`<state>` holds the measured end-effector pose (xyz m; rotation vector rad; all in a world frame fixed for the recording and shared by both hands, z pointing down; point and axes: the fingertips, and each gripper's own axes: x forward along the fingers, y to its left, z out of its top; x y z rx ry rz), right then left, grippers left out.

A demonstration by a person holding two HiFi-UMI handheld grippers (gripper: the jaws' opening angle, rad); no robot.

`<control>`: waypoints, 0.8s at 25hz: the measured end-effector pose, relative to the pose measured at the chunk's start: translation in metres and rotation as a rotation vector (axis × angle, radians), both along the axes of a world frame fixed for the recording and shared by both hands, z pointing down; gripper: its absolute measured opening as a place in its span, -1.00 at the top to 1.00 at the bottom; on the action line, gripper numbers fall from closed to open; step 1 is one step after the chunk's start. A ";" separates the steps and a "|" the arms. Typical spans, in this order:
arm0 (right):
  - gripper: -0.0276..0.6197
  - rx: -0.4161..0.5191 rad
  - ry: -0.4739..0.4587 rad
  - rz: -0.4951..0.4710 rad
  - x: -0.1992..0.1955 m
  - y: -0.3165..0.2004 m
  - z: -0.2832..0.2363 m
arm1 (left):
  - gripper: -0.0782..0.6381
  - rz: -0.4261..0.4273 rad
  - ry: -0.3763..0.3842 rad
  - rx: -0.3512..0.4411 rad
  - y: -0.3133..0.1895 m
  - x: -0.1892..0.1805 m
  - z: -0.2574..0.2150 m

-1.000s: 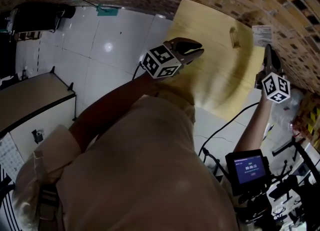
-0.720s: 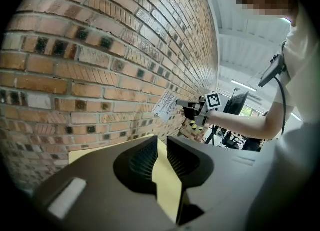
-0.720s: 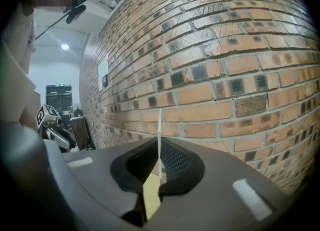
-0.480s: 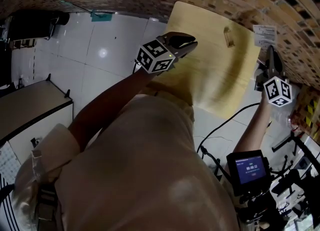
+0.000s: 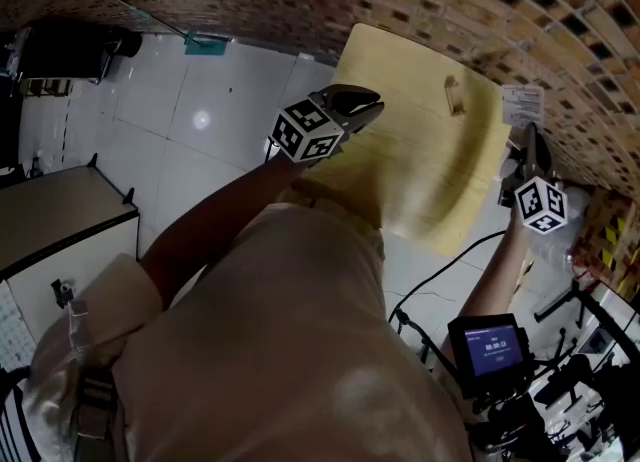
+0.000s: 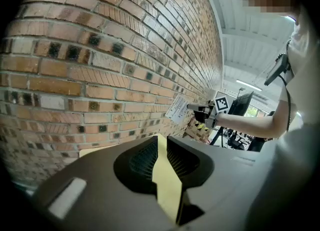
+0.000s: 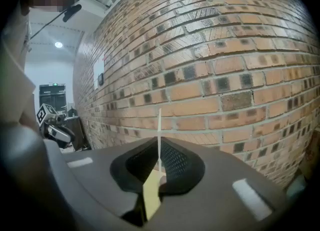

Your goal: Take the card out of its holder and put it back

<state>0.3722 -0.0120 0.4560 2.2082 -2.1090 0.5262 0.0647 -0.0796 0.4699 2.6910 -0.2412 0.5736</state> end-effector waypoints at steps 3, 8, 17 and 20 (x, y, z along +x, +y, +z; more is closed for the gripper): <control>0.87 -0.002 0.000 0.005 -0.002 0.004 0.002 | 0.57 -0.016 -0.013 -0.002 -0.002 -0.009 0.003; 0.87 0.003 -0.006 0.013 -0.003 0.008 0.003 | 0.57 -0.031 -0.027 0.001 -0.003 -0.020 0.006; 0.87 -0.004 -0.017 0.028 -0.005 0.012 0.007 | 0.59 -0.059 -0.028 0.005 -0.012 -0.033 0.003; 0.87 -0.016 -0.016 0.035 -0.006 0.015 0.006 | 0.60 -0.063 -0.030 0.002 -0.012 -0.037 0.003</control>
